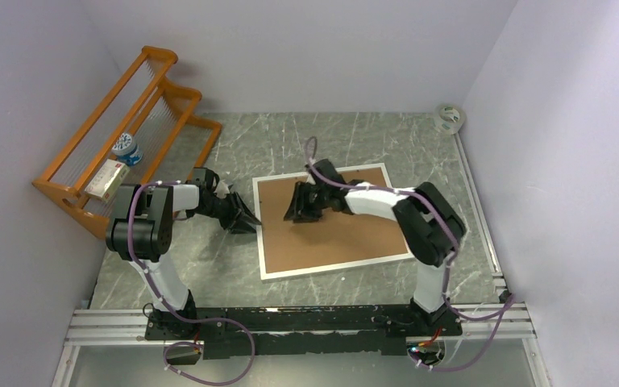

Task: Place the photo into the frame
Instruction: Install the photo frame at the center of the board, then adjust the photo frame at the center of the board, then install the photo frame at the center of the board.

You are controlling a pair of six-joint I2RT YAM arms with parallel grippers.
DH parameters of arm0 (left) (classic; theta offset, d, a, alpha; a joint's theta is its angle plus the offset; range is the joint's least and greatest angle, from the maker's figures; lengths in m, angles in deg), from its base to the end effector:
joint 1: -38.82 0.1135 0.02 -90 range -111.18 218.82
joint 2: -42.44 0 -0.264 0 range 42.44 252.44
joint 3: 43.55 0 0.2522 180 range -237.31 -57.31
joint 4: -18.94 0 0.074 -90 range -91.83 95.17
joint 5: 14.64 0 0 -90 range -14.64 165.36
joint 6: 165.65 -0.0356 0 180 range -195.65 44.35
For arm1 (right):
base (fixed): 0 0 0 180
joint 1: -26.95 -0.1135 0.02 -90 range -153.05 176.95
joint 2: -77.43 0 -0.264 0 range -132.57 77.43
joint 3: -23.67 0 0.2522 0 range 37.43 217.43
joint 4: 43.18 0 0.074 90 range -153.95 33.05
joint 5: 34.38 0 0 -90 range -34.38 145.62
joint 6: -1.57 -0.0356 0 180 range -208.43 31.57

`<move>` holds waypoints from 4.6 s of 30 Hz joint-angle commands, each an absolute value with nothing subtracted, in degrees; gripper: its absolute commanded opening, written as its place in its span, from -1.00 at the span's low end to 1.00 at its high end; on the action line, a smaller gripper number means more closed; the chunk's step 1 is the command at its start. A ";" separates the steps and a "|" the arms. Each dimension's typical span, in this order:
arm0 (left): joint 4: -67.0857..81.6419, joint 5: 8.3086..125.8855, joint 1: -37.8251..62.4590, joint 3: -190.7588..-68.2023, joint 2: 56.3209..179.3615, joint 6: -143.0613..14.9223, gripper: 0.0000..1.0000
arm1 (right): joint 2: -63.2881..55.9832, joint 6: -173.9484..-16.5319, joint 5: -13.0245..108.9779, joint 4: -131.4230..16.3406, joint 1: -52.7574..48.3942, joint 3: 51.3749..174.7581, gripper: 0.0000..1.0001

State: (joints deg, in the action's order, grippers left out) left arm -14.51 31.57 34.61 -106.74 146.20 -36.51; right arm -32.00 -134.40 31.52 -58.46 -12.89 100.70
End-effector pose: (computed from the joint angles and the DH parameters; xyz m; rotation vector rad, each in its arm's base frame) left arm 0.2992 -0.0467 0.1101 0.7036 -2.7734 1.2150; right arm 0.2920 0.2626 0.1486 -0.0771 2.6638 1.1151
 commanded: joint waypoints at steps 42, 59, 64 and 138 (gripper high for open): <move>-16.49 32.36 31.14 -146.96 172.54 -38.96 0.32 | 1.76 -122.26 30.72 -77.04 30.35 71.91 0.77; -25.42 63.14 26.06 -171.90 186.36 -51.01 0.34 | 23.06 -123.22 41.23 -90.30 29.71 67.48 0.69; -28.92 67.55 26.63 -174.55 183.10 -54.90 0.37 | 22.32 -121.98 41.67 -89.94 29.52 73.32 0.64; -31.12 67.06 29.08 -123.76 150.40 -47.74 -0.21 | -58.08 -108.57 11.69 -84.90 -8.32 128.99 -0.28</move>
